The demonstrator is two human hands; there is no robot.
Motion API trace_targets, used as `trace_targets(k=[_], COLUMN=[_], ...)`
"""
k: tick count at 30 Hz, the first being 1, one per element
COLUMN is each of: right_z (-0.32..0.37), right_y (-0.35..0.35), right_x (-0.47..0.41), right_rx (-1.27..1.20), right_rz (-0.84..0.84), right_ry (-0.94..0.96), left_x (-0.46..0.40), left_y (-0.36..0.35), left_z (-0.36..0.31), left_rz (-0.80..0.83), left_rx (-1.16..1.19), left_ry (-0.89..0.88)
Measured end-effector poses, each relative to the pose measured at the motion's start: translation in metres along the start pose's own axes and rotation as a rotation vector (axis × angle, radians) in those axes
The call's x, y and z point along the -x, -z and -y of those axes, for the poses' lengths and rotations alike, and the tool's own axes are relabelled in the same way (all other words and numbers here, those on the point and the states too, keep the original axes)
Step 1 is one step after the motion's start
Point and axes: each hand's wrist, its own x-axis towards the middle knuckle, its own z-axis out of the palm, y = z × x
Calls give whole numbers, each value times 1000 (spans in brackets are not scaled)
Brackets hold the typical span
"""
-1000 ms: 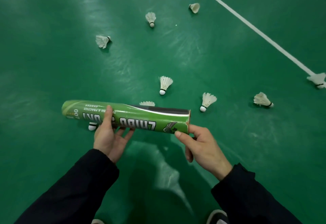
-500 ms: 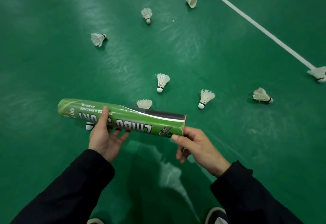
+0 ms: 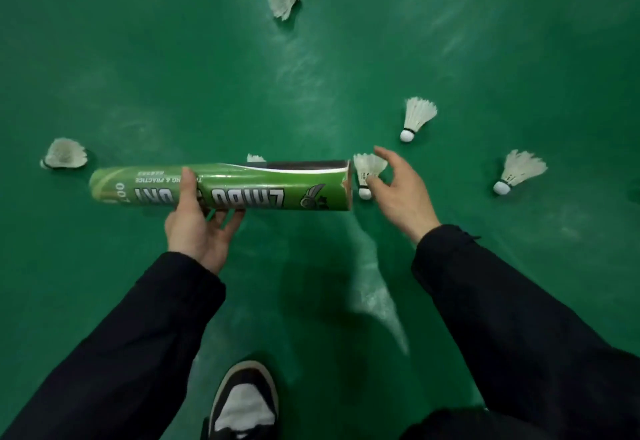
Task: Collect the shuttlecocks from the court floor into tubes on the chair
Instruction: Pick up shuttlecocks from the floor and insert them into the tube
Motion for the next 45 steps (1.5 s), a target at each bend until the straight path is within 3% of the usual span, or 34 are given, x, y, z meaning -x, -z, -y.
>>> trace_targets(k=[4, 8, 11, 13, 15, 19, 27, 34, 45], right_z=[-3, -20, -21, -6, 11, 25, 38, 41, 39], right_y=[-23, -13, 12, 31, 43, 41, 46, 51, 45], right_x=[-18, -3, 29, 59, 86, 114, 132, 135, 136], right_rx=[231, 216, -258, -628, -788, -701, -347, -409, -490], right_rz=[48, 29, -60, -245, -303, -189, 68, 174, 142], right_ry=[123, -24, -102, -21, 107, 246, 285, 206, 138], left_x=[-5, -12, -14, -12, -9, 8, 46, 54, 55], left_y=[9, 16, 18, 15, 11, -6, -29, -31, -26], left_z=[4, 6, 7, 10, 13, 21, 28, 31, 39], left_rz=[-20, -6, -5, 0, 13, 72, 147, 168, 163], left_rx=[28, 59, 101, 118, 125, 75, 8, -3, -25], left_ry=[9, 34, 39, 42, 37, 32, 1, -12, 8])
